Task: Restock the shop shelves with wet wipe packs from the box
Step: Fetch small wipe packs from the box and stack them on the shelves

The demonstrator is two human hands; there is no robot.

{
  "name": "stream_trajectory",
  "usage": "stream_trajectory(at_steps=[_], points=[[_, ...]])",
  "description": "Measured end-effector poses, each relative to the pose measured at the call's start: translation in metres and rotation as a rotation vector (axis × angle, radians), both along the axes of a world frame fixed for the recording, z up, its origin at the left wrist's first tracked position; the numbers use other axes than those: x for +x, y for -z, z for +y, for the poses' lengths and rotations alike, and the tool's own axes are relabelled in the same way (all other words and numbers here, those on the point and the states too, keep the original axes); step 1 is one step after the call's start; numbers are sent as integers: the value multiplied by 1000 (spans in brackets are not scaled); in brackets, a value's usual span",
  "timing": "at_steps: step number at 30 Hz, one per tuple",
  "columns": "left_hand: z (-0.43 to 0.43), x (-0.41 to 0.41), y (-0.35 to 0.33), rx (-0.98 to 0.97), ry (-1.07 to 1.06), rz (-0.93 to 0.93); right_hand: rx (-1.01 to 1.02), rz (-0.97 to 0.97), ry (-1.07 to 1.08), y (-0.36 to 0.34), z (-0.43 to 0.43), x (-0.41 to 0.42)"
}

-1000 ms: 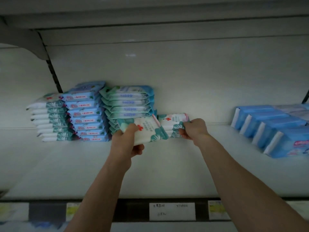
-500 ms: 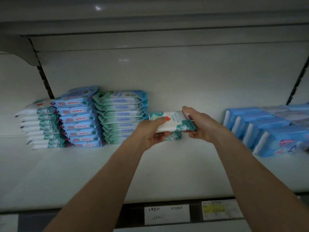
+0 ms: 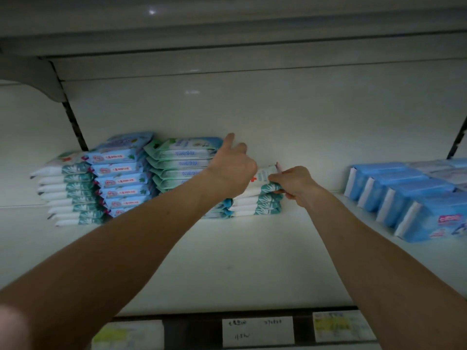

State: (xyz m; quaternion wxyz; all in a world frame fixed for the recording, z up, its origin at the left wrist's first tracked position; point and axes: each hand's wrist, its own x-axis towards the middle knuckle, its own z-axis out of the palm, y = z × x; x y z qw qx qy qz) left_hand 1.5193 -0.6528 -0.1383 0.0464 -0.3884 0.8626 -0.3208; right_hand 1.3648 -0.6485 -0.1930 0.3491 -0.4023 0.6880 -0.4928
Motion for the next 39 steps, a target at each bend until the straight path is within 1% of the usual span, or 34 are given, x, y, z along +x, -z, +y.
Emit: stream_trajectory(at_steps=[3,6,9,13,18,21,22,25,26,27,28,30,32,34,36,39], points=[[-7,-3,3,104,-94,-155,44,157,34,5,-4,-2],[-11,-5,13,54,-123,-285,55,239,23,8,-1,-5],[-15,-4,25,21,-100,-331,51,283,-26,9,2,-9],[-19,-4,30,-15,-106,-318,83,123,-72,10,2,-8],[-18,-9,30,-13,-155,-308,56,163,-24,13,-3,0],[-16,-11,32,-4,-186,-297,65,157,-36,15,3,-1],[-17,-11,33,-8,-175,-295,84,112,-45,16,7,-1],[-17,-9,33,-14,-167,-291,188,-142,-121,21,18,-5],[-17,-9,33,-17,-163,-292,193,-182,-145,24,20,-6],[-17,-9,34,-20,-157,-287,177,-183,-173,28,22,-8],[-18,-10,35,-22,-159,-282,149,-152,-211,32,24,-9],[-17,-11,35,-23,-165,-274,95,-5,-267,40,26,-9],[-18,-12,36,-29,-169,-273,50,242,-220,49,24,-6],[-16,-13,36,-25,-172,-270,31,468,-117,59,18,-1],[-16,-12,36,-15,-178,-267,23,546,-21,65,15,3],[-16,-14,37,-7,-171,-240,21,562,33,64,17,3]])
